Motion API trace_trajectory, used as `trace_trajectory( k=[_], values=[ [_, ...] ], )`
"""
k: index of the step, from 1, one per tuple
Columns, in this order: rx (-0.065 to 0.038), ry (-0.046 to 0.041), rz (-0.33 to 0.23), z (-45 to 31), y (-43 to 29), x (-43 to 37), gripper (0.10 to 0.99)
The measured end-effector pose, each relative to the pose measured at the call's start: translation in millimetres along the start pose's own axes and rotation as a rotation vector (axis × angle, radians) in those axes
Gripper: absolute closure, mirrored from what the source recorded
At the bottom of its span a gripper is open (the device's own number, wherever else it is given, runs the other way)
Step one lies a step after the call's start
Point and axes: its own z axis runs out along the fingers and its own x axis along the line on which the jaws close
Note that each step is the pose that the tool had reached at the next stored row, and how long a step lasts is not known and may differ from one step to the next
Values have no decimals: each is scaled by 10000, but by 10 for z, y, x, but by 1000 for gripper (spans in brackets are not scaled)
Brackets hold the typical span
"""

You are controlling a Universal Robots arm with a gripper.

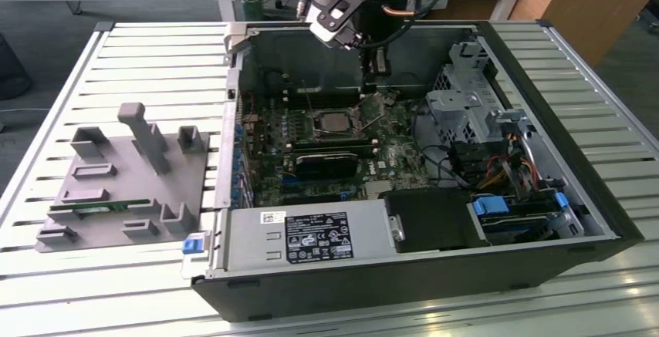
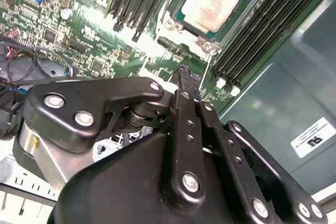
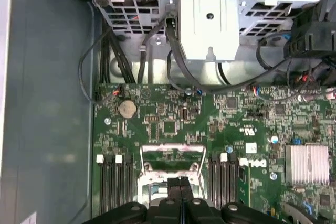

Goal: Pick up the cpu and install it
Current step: 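Close the cpu cover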

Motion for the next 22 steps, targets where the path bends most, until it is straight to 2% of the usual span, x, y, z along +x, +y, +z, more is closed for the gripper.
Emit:
trace_trajectory(
  k=[6,11,22],
  values=[
    [67,14,-144,61,87,7,980],
    [71,15,-176,82,170,9,980],
    [70,17,-252,152,248,15,980]
  ],
)
